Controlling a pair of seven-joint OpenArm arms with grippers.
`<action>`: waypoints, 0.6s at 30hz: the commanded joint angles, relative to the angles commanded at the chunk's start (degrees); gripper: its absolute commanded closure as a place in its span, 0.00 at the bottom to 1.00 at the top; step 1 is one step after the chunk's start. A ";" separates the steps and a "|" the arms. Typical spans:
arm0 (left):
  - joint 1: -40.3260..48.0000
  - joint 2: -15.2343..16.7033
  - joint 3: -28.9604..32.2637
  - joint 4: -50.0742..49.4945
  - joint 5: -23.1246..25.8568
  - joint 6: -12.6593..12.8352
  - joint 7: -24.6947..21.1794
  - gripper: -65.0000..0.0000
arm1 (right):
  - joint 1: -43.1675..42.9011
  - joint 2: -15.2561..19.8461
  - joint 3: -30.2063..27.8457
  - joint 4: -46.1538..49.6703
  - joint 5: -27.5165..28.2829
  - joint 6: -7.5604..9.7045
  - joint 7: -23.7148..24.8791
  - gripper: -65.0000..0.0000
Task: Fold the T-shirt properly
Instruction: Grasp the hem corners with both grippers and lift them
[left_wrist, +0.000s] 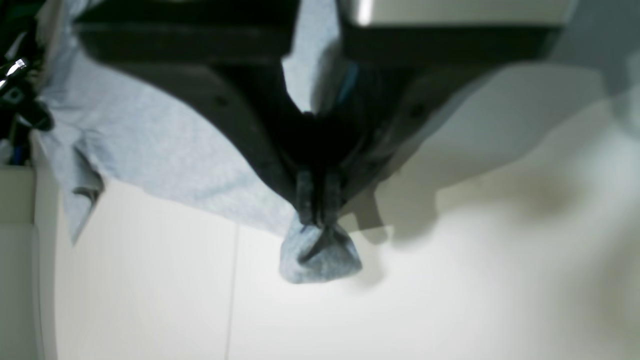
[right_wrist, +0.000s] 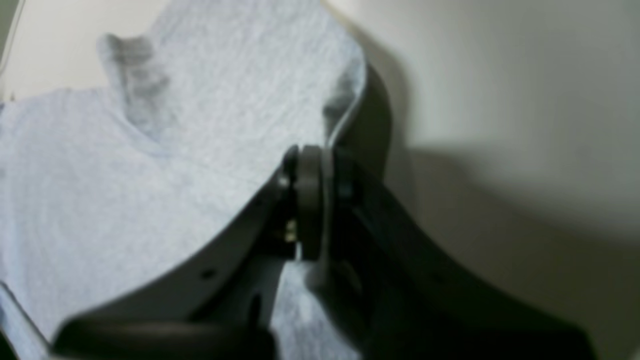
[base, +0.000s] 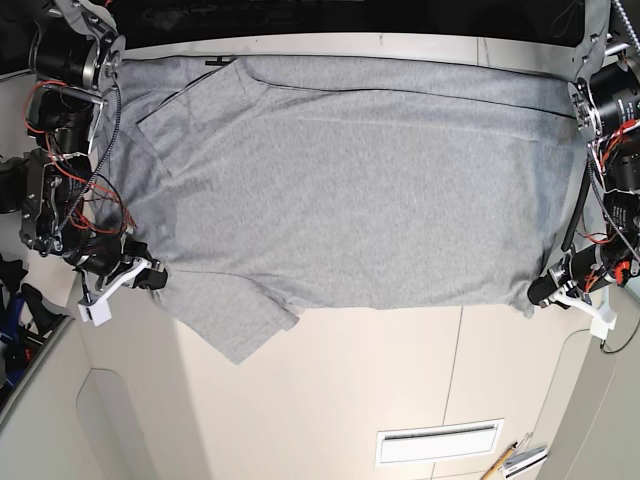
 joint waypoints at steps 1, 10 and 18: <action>0.66 -0.33 0.00 1.31 -0.83 0.00 0.52 1.00 | 0.00 0.55 0.02 0.02 1.03 0.02 -0.46 1.00; 10.34 -3.82 0.00 13.00 -9.29 0.00 6.10 1.00 | -3.54 4.83 0.09 4.09 8.68 1.01 -4.74 1.00; 14.73 -6.21 0.00 17.40 -14.10 0.00 10.03 1.00 | -14.67 5.66 0.48 20.28 11.72 0.83 -6.40 1.00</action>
